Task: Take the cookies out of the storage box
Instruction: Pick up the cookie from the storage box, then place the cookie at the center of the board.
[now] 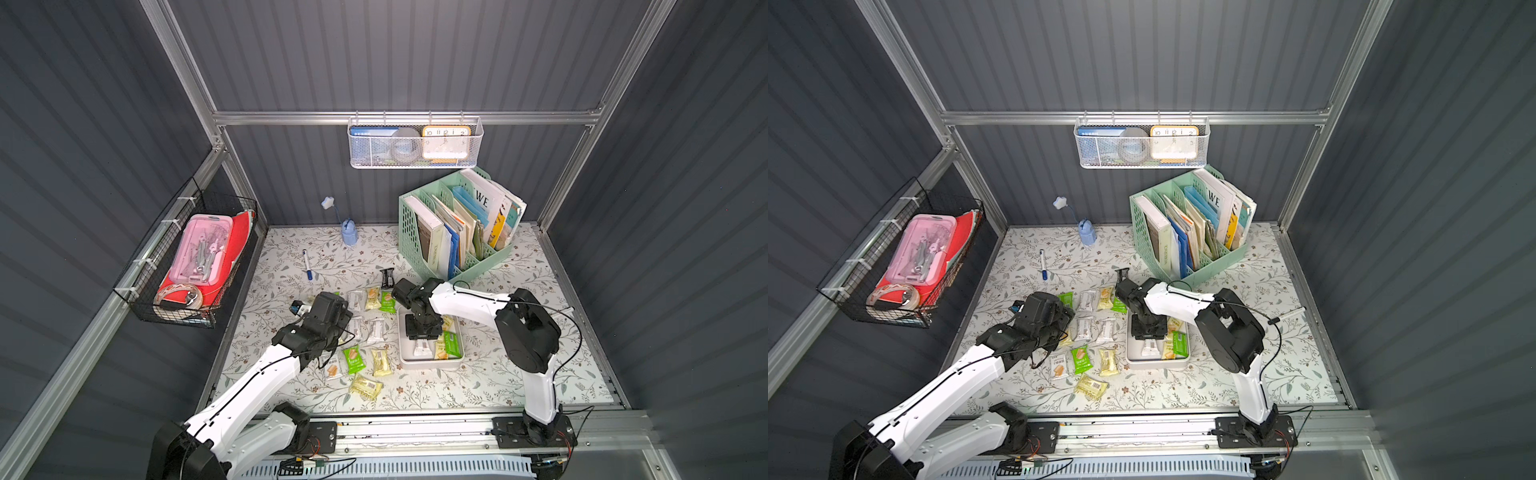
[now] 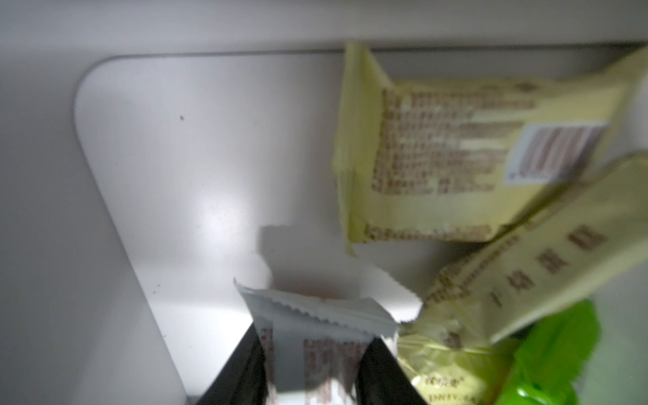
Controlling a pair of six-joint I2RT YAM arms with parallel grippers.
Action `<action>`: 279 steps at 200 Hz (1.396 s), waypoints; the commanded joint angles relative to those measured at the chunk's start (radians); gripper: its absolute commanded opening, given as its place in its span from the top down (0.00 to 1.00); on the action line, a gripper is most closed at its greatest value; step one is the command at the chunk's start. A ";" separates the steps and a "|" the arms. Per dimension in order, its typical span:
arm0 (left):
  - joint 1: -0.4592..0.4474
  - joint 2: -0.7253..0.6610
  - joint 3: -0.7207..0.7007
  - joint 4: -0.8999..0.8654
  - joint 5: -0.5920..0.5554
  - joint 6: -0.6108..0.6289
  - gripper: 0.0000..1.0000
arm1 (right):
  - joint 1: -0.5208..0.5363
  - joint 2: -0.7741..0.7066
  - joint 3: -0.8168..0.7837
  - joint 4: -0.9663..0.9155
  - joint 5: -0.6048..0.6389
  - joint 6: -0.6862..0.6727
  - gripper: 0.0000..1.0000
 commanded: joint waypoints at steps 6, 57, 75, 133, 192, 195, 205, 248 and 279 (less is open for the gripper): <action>0.007 -0.016 0.015 -0.028 -0.024 0.024 0.28 | 0.003 -0.066 0.030 -0.057 0.016 0.007 0.60; 0.009 -0.017 0.041 -0.082 -0.034 0.064 0.28 | -0.007 -0.148 0.061 -0.108 0.055 -0.003 0.60; 0.009 -0.019 0.051 -0.111 -0.038 0.095 0.28 | -0.028 -0.188 0.057 -0.131 0.068 -0.020 0.60; 0.009 0.016 0.074 -0.133 -0.024 0.184 0.28 | -0.197 -0.366 -0.025 -0.224 0.141 -0.137 0.60; 0.009 0.084 0.148 -0.123 0.001 0.272 0.28 | -0.409 -0.374 -0.161 -0.145 0.163 -0.229 0.61; 0.008 0.087 0.151 -0.122 0.002 0.278 0.27 | -0.417 -0.365 -0.163 -0.143 0.162 -0.231 0.60; 0.009 0.094 0.160 -0.122 0.009 0.294 0.27 | -0.442 -0.336 -0.171 -0.121 0.160 -0.243 0.61; 0.008 0.107 0.179 -0.118 0.058 0.345 0.27 | -0.503 -0.190 -0.145 0.000 0.108 -0.272 0.60; 0.009 0.116 0.208 -0.114 0.089 0.396 0.27 | -0.526 -0.096 -0.103 0.029 0.084 -0.288 0.60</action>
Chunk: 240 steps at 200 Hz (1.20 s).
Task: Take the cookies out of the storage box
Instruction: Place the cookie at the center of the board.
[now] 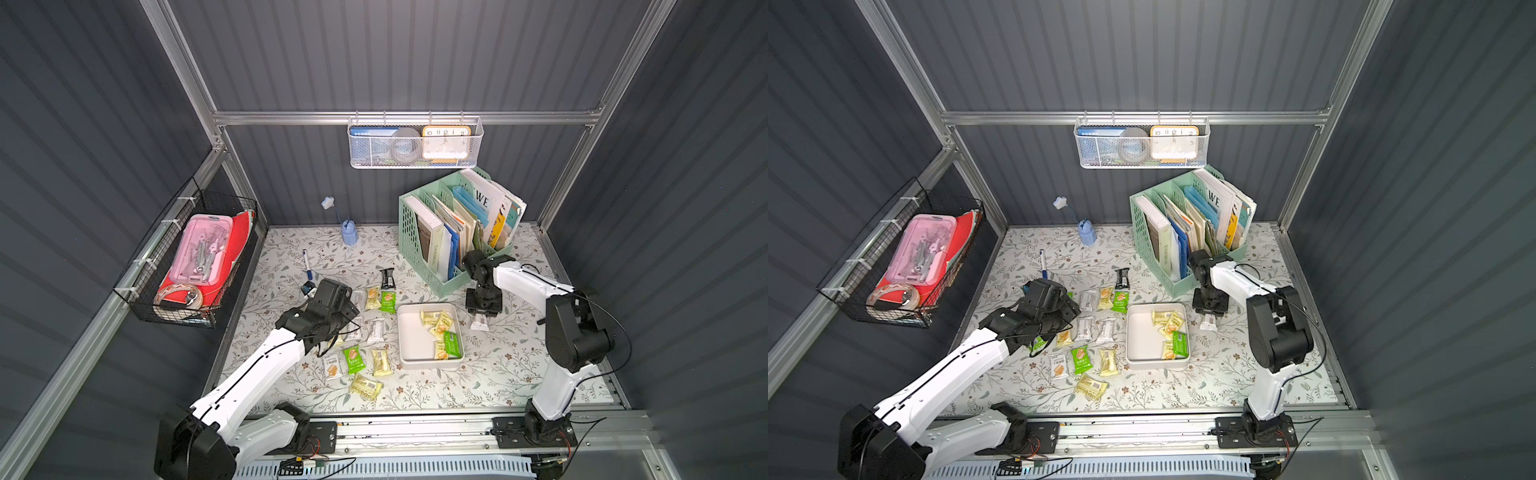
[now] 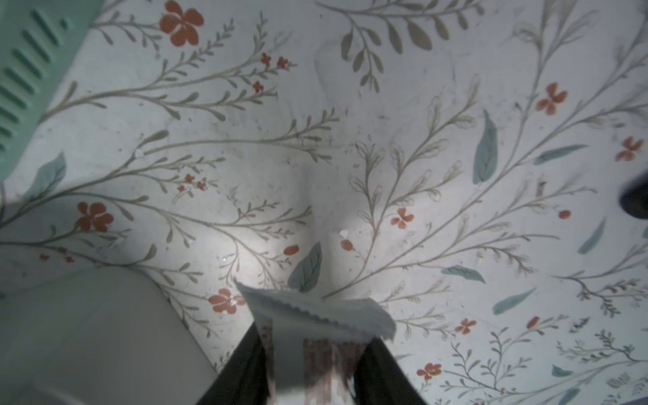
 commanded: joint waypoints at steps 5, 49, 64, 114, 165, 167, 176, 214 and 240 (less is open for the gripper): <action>0.003 0.012 0.048 -0.009 0.042 0.080 0.27 | -0.020 0.058 0.039 0.053 -0.038 -0.026 0.60; -0.014 0.101 0.107 0.099 0.253 0.276 0.27 | -0.029 0.101 0.028 0.090 -0.062 -0.029 0.51; -0.045 0.155 0.147 0.091 0.272 0.315 0.26 | -0.032 0.078 0.020 0.087 -0.064 -0.029 0.46; -0.208 0.362 0.308 0.108 0.325 0.433 0.24 | -0.053 -0.173 -0.015 0.051 -0.069 0.003 0.41; -0.314 0.564 0.403 0.117 0.338 0.475 0.35 | -0.053 -0.501 -0.237 0.123 -0.184 0.125 0.42; -0.317 0.571 0.404 0.116 0.336 0.475 0.35 | -0.053 -0.512 -0.247 0.126 -0.187 0.130 0.43; -0.333 0.599 0.411 0.118 0.332 0.477 0.37 | -0.053 -0.558 -0.290 0.139 -0.209 0.145 0.43; -0.367 0.695 0.446 0.159 0.346 0.497 0.41 | -0.053 -0.687 -0.398 0.105 -0.273 0.197 0.46; -0.373 0.750 0.459 0.186 0.358 0.512 0.42 | -0.053 -0.753 -0.447 0.091 -0.284 0.222 0.47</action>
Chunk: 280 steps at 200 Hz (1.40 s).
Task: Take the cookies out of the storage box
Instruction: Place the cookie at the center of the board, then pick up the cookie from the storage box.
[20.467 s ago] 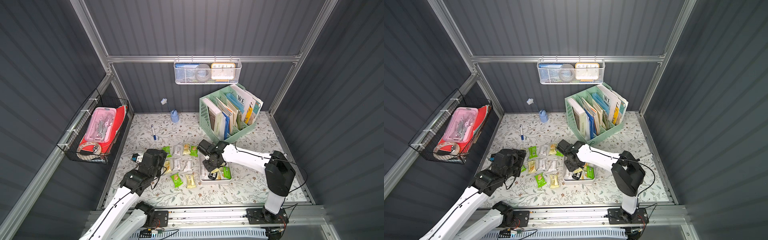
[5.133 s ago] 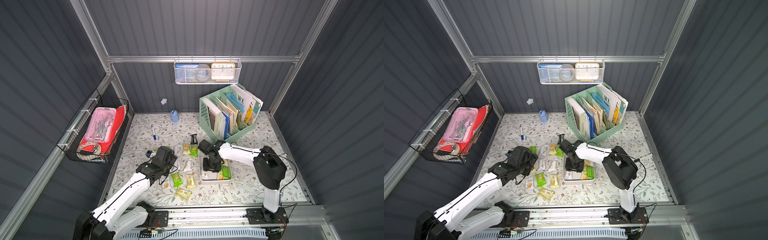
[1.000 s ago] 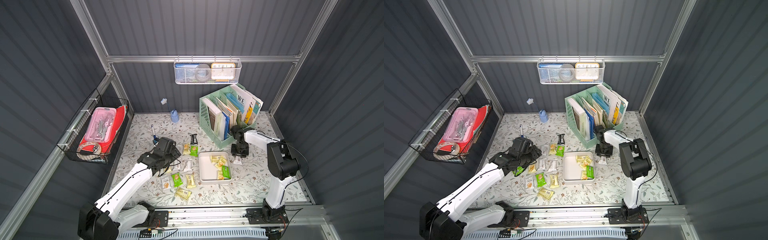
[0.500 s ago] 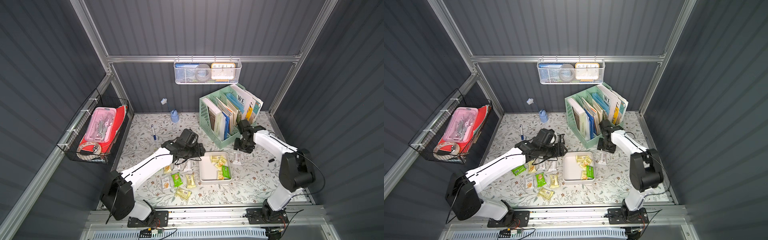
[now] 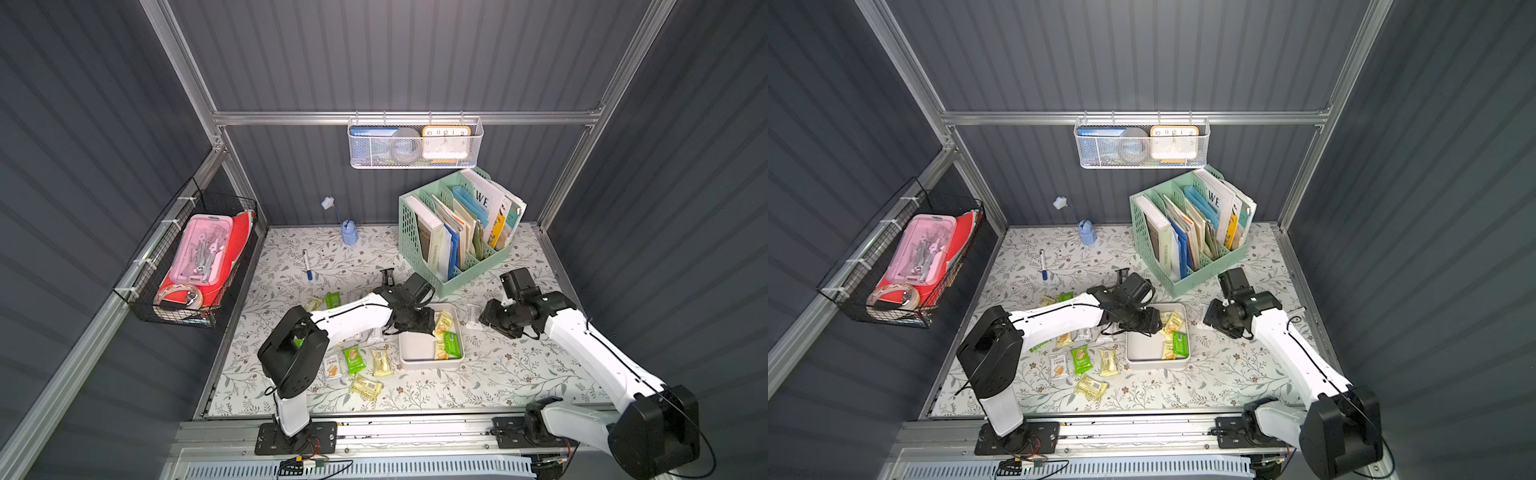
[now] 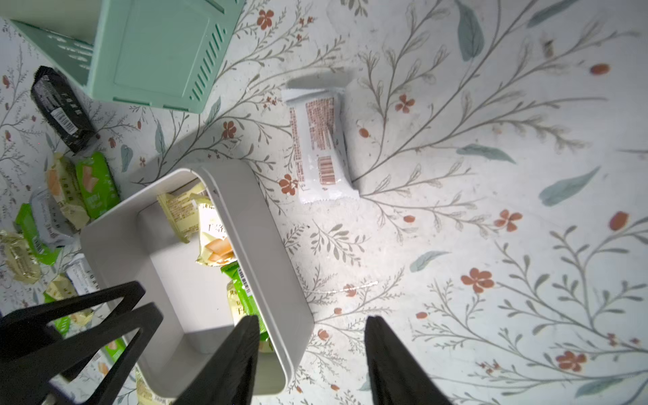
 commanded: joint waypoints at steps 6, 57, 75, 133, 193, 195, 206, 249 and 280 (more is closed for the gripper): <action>-0.001 0.048 0.038 0.032 0.022 0.046 0.43 | 0.000 -0.074 -0.043 -0.019 -0.033 0.053 0.47; -0.002 0.121 0.047 0.079 0.083 0.084 0.49 | 0.000 -0.117 -0.034 -0.087 0.002 0.022 0.46; -0.002 0.136 0.045 0.102 0.106 0.075 0.51 | 0.000 -0.134 -0.040 -0.098 0.021 0.021 0.46; -0.002 0.184 0.045 0.149 0.131 0.042 0.68 | 0.000 -0.166 -0.049 -0.113 0.044 0.015 0.45; -0.002 0.183 0.035 0.174 0.132 0.027 0.87 | 0.000 -0.184 -0.058 -0.125 0.051 0.004 0.45; -0.002 0.183 0.035 0.174 0.130 0.026 0.88 | 0.000 -0.184 -0.058 -0.127 0.052 0.003 0.45; -0.002 0.180 0.038 0.173 0.118 0.021 0.91 | 0.000 -0.186 -0.058 -0.129 0.052 -0.002 0.45; -0.003 0.125 0.021 0.143 0.075 0.021 1.00 | 0.000 -0.185 -0.055 -0.118 0.034 -0.007 0.44; -0.002 0.051 0.009 0.117 0.028 0.015 1.00 | 0.000 -0.175 -0.042 -0.107 0.025 -0.001 0.44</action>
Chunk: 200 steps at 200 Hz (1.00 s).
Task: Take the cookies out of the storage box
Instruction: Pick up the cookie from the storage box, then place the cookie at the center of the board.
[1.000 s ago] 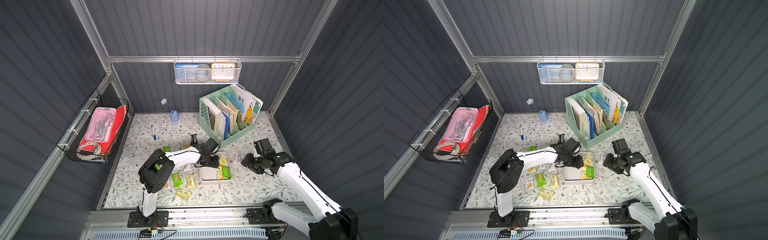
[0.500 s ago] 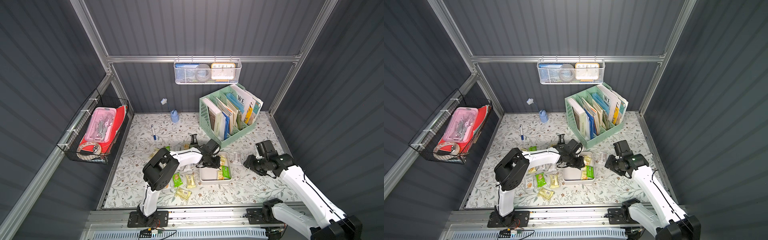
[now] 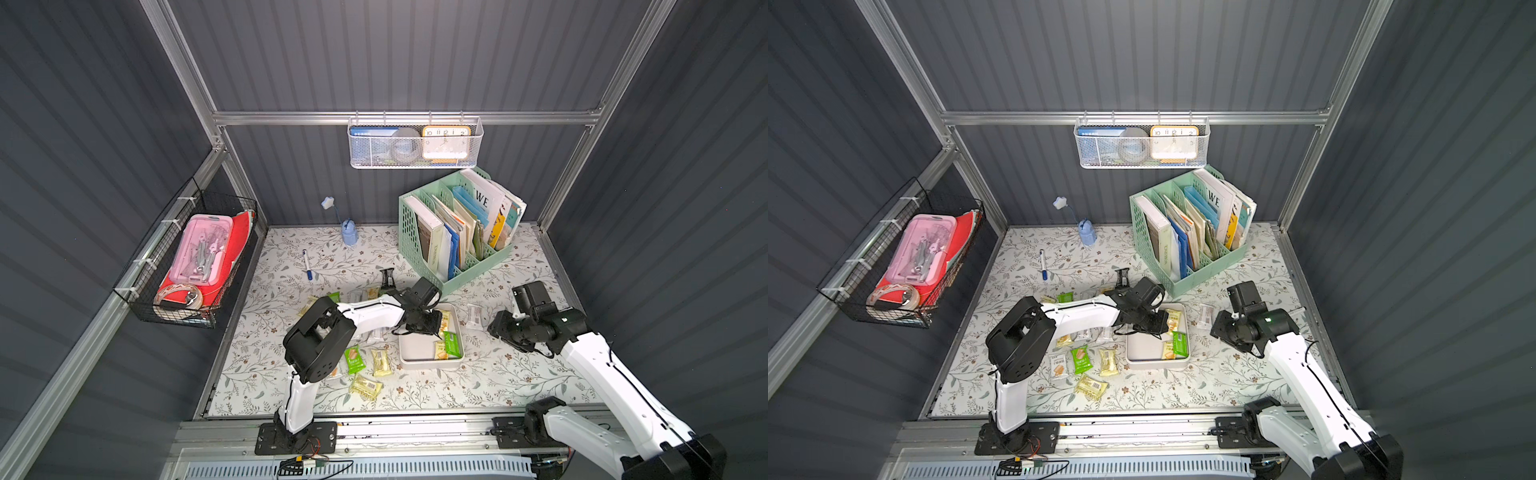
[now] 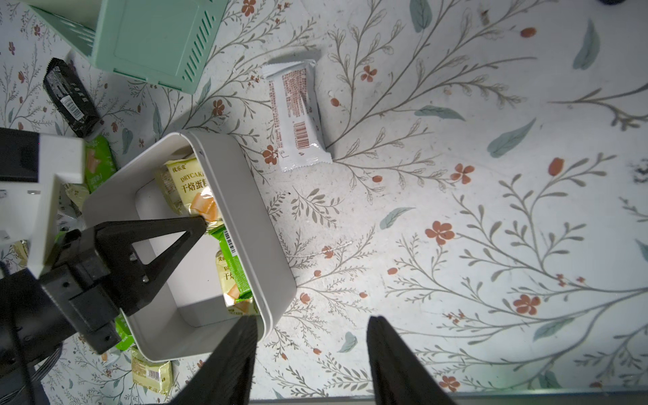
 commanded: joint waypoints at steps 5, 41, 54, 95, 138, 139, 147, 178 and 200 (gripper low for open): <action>0.000 -0.094 -0.012 -0.044 -0.071 -0.010 1.00 | 0.000 0.005 0.007 -0.005 -0.009 -0.005 0.44; -0.033 -0.142 0.044 -0.082 -0.118 -0.031 1.00 | 0.000 0.000 0.034 -0.009 0.027 0.018 0.44; -0.060 -0.137 0.073 -0.070 -0.127 -0.058 1.00 | -0.002 -0.013 0.049 -0.025 0.073 0.021 0.43; -0.189 -0.048 0.195 -0.003 -0.154 -0.176 1.00 | -0.007 -0.076 0.160 -0.136 0.197 0.010 0.42; -0.279 0.097 0.293 0.007 -0.189 -0.283 1.00 | -0.008 -0.140 0.281 -0.217 0.281 0.023 0.43; -0.280 0.100 0.295 0.005 -0.189 -0.283 1.00 | -0.008 -0.142 0.283 -0.218 0.284 0.024 0.43; -0.284 0.124 0.322 -0.004 -0.197 -0.288 1.00 | -0.008 -0.150 0.303 -0.233 0.302 0.029 0.43; -0.283 0.234 0.438 -0.050 -0.203 -0.308 1.00 | -0.008 -0.175 0.356 -0.250 0.298 0.052 0.44; -0.282 0.353 0.612 -0.131 -0.235 -0.256 1.00 | -0.008 -0.194 0.389 -0.225 0.232 0.062 0.45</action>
